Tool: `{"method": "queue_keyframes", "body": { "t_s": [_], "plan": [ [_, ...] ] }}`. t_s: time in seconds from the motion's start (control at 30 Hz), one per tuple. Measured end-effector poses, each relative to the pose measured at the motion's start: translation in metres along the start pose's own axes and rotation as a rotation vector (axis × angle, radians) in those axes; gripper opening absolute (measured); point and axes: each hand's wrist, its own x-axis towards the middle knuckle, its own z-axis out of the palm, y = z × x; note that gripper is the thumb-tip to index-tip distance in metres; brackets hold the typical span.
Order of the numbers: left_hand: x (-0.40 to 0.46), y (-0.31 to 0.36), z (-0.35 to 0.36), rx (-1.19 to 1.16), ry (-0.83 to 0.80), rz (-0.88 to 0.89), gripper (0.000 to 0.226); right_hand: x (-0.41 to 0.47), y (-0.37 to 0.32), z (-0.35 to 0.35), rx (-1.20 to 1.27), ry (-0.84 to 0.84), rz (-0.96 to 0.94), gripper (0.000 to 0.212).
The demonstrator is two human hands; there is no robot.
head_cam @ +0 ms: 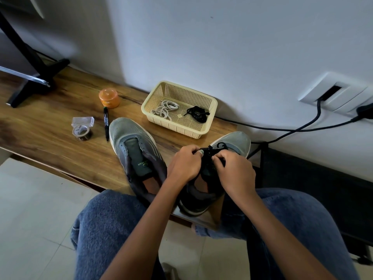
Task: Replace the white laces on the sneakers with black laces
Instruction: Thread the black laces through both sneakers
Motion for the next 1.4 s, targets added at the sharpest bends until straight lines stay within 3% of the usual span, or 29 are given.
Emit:
{"method": "queue_keyframes", "body": {
  "t_s": [0.17, 0.67, 0.9, 1.3, 1.4],
  "plan": [
    [0.000, 0.001, 0.000, 0.001, -0.006, 0.003, 0.019, 0.003, 0.005, 0.008, 0.050, 0.062, 0.101, 0.022],
    [-0.003, 0.001, 0.000, 0.007, -0.044, 0.064, 0.017, 0.010, -0.002, 0.008, -0.101, 0.011, 0.014, 0.025],
    [0.002, -0.003, 0.001, -0.134, -0.026, 0.037, 0.041, 0.011, 0.005, 0.009, -0.008, 0.019, 0.034, 0.023],
    [0.007, -0.002, 0.015, -0.444, 0.045, -0.104, 0.017, 0.010, 0.016, 0.010, 0.111, 0.012, -0.056, 0.008],
    [0.003, 0.003, 0.013, -0.344, 0.191, -0.018, 0.010, 0.003, 0.021, 0.004, 0.130, 0.063, -0.060, 0.026]
  ]
}}
